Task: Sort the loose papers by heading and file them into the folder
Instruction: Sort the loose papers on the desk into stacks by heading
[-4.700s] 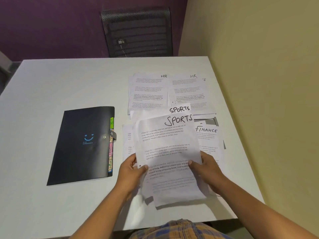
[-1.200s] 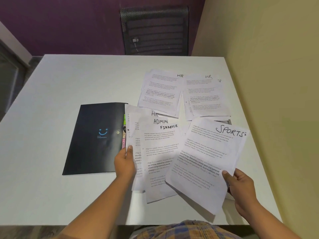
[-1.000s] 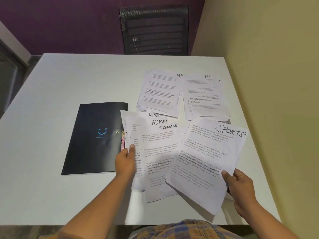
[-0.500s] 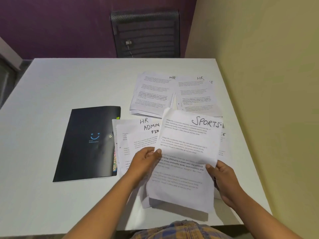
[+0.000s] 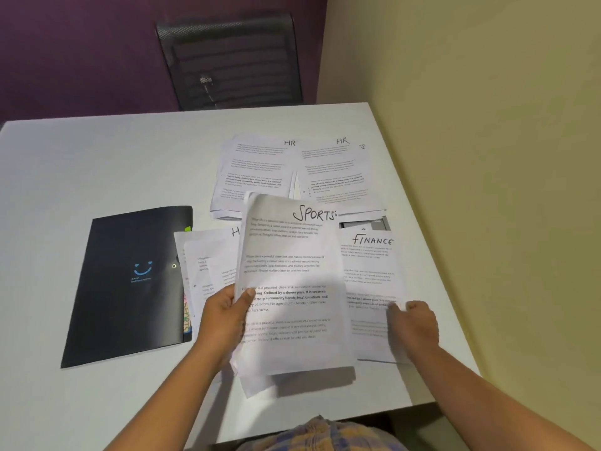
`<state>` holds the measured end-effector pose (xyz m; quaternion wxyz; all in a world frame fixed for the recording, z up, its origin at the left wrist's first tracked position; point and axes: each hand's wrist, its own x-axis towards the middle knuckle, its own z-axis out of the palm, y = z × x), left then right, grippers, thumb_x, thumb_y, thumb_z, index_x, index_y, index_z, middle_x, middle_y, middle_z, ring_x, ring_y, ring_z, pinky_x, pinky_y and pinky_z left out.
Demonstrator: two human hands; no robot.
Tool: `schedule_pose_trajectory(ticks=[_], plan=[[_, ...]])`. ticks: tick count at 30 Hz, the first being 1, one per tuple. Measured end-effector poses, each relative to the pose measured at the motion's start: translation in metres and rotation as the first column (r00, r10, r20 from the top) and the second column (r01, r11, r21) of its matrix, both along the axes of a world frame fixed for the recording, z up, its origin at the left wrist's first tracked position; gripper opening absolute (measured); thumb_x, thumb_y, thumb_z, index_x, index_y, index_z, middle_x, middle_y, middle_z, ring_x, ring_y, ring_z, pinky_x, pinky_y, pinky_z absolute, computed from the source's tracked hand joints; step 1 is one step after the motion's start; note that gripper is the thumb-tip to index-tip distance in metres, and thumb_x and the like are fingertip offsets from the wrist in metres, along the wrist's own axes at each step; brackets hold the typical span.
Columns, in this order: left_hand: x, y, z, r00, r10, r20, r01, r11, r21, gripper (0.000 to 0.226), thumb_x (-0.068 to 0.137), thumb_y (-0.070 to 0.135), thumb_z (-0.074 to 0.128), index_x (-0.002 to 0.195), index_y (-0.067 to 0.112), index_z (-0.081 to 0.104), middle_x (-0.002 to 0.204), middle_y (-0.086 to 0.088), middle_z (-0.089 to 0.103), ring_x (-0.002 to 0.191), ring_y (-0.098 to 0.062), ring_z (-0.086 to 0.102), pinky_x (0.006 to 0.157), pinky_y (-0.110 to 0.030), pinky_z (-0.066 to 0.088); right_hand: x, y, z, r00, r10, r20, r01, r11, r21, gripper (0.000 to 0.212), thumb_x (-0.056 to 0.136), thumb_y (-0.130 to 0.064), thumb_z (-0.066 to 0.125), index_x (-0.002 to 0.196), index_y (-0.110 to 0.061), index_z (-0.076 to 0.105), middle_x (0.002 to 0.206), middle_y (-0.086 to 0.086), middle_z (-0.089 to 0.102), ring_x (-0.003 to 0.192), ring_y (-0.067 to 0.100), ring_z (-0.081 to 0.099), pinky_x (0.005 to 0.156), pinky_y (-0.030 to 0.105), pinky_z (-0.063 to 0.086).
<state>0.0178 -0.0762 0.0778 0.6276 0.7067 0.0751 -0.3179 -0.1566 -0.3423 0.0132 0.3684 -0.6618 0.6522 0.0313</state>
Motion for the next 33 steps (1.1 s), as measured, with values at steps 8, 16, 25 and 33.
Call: schedule_pose_trajectory(ticks=[8, 16, 25, 33], plan=[[-0.005, 0.009, -0.003, 0.997, 0.074, -0.035, -0.075, 0.997, -0.001, 0.014, 0.095, 0.010, 0.059, 0.105, 0.008, 0.070, 0.091, -0.013, 0.077, 0.081, -0.034, 0.074, 0.070, -0.042, 0.061, 0.007, 0.008, -0.007, 0.930, 0.209, -0.302, -0.216, 0.976, 0.012, 0.080, 0.054, -0.050, 0.085, 0.112, -0.020, 0.039, 0.110, 0.008, 0.054, 0.103, 0.031, 0.054, 0.083, 0.048, 0.053], [-0.005, 0.013, -0.002, 0.993, 0.110, -0.046, -0.110, 0.994, -0.010, 0.014, 0.095, 0.009, 0.060, 0.105, 0.008, 0.069, 0.088, -0.014, 0.077, 0.069, -0.027, 0.074, 0.057, -0.036, 0.061, 0.013, 0.013, -0.009, 0.917, 0.216, -0.336, -0.228, 0.974, 0.004, 0.080, 0.056, -0.060, 0.080, 0.112, -0.018, 0.039, 0.110, 0.006, 0.057, 0.108, 0.032, 0.054, 0.090, 0.050, 0.048], [-0.004, 0.012, 0.004, 0.992, 0.123, -0.034, -0.123, 0.992, -0.011, 0.014, 0.095, 0.008, 0.059, 0.106, 0.007, 0.068, 0.074, -0.005, 0.076, 0.057, -0.019, 0.072, 0.045, -0.027, 0.056, 0.003, 0.007, -0.008, 0.990, -0.002, 0.144, -0.030, 0.976, 0.218, 0.015, 0.084, -0.024, 0.074, 0.092, -0.013, 0.068, 0.090, 0.005, 0.072, 0.076, 0.025, 0.068, 0.067, 0.030, 0.057], [-0.002, 0.007, 0.005, 0.991, 0.123, -0.044, -0.123, 0.992, -0.014, 0.013, 0.095, 0.008, 0.059, 0.103, 0.011, 0.069, 0.084, -0.010, 0.076, 0.062, -0.021, 0.073, 0.049, -0.030, 0.058, -0.013, -0.022, -0.003, 0.978, -0.057, 0.200, 0.025, 0.987, 0.159, 0.006, 0.089, -0.010, 0.066, 0.085, -0.009, 0.071, 0.086, 0.010, 0.073, 0.074, 0.027, 0.068, 0.068, 0.034, 0.059]])
